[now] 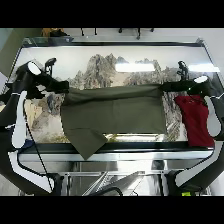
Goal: Fold the shirts.
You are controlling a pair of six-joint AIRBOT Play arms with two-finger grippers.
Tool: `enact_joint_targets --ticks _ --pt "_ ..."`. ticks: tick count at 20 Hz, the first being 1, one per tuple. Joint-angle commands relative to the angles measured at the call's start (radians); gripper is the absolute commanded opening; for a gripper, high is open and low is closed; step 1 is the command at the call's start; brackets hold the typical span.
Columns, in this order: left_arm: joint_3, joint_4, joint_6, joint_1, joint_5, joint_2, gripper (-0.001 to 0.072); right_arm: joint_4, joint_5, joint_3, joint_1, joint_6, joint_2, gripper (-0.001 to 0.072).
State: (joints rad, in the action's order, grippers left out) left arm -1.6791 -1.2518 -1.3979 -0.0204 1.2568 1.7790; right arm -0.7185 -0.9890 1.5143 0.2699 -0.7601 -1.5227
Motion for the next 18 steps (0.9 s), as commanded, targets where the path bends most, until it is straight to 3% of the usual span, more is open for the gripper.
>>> enact_joint_targets --ticks 1,8,9,10,11,12,16,18 --pt "0.067 -0.194 -0.122 0.049 -0.022 0.002 0.0015 -0.154 0.020 0.001 -0.021 -0.070 0.001 0.0013" --pt "0.084 -0.240 -0.155 0.080 -0.123 0.004 0.0016 -0.178 0.046 0.001 -0.051 -0.086 -0.003 0.0014" --pt "0.084 -0.241 -0.155 0.082 -0.127 0.004 0.0017 -0.179 0.046 0.001 -0.056 -0.085 -0.003 0.0049" --pt "0.084 -0.240 -0.155 0.082 -0.124 0.004 0.0028 -0.179 0.047 0.001 -0.060 -0.086 -0.003 0.0245" --pt "0.073 -0.240 -0.156 0.082 -0.098 0.004 0.0377 -0.180 0.046 0.002 -0.061 -0.087 0.000 0.0392" --pt "0.055 -0.240 -0.170 0.082 -0.065 0.003 0.0696 -0.192 0.046 0.002 -0.059 -0.115 0.011 0.0391" --pt "-0.092 -0.241 -0.175 0.053 0.175 -0.022 0.0694 -0.451 0.000 0.003 -0.016 -0.428 0.145 0.0392" --pt "-0.060 -0.240 -0.175 0.029 0.243 -0.094 0.0694 -0.466 -0.138 -0.005 0.047 -0.481 0.214 0.0391"
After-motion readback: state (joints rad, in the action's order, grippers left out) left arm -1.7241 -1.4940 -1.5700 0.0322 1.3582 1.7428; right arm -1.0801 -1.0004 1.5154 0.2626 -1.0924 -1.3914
